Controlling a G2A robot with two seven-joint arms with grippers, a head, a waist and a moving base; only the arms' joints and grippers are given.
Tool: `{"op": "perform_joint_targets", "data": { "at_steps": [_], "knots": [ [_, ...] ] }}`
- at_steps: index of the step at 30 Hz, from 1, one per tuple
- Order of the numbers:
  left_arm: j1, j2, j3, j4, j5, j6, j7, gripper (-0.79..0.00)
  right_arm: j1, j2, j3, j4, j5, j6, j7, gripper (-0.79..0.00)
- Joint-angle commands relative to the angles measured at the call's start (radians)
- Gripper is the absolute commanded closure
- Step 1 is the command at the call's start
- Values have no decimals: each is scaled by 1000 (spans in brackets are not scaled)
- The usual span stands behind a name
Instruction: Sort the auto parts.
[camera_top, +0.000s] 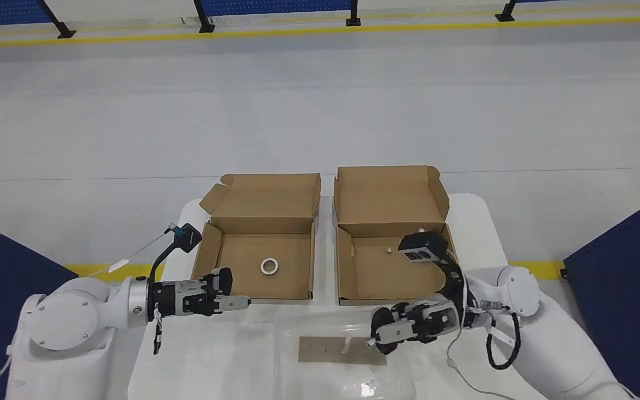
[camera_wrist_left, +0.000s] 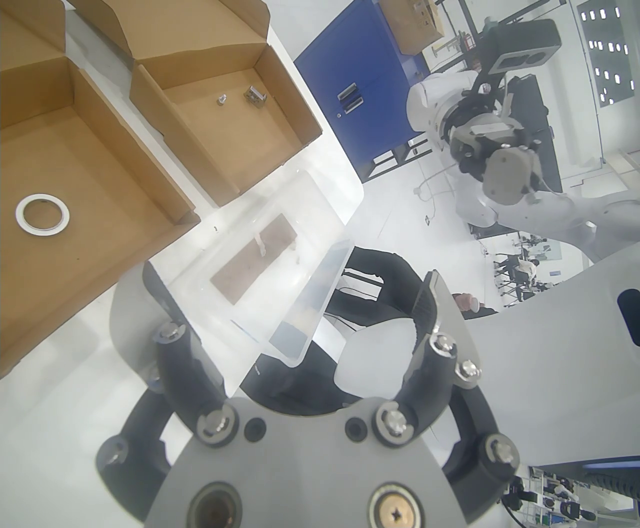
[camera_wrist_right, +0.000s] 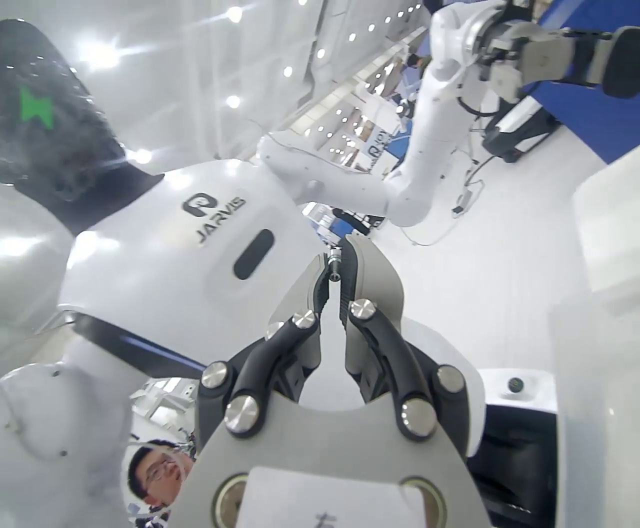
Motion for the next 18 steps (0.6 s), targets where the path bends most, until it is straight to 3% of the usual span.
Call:
{"op": "perform_joint_targets", "data": {
  "at_steps": [1,8,18],
  "knots": [
    [0,0,0,0,0,0,0,-785,7,-7,6,-3,58,27,27,0],
    [0,0,0,0,0,0,0,-785,18,-46,30,-3,207,114,114,0],
    [0,0,0,0,0,0,0,-785,11,-49,22,-32,221,130,91,0]
  ]
}}
